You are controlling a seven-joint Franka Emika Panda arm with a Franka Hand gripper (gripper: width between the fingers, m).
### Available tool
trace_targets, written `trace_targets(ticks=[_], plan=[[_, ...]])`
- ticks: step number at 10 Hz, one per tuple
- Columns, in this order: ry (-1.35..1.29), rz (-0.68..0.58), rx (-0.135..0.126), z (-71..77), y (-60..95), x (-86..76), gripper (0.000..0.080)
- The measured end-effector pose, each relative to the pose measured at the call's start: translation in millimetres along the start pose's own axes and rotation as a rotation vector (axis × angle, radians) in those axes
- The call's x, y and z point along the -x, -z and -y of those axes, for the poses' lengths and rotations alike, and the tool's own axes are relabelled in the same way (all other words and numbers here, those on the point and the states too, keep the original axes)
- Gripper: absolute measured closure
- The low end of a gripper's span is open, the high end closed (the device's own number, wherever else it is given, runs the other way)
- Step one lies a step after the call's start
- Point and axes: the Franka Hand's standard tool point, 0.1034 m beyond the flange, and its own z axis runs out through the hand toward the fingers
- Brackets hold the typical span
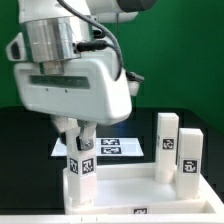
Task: Assemble desk
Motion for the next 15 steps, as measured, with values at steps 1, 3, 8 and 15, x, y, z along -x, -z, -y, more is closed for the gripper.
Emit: trace_targets(ticks=[1,3,8,15], plan=[[-0.16,0.007,-0.022,1.2,-0.6,-0.9,0.0512],[-0.161,0.009,-0.026,0.6,-0.5,-1.1,0.0512],[0.474,-0.015,-0.045,1.1,-0.1,2.7,0.0172],[1.17,-0.045,-0.026,6.8,0.4,10.3,0.0239]])
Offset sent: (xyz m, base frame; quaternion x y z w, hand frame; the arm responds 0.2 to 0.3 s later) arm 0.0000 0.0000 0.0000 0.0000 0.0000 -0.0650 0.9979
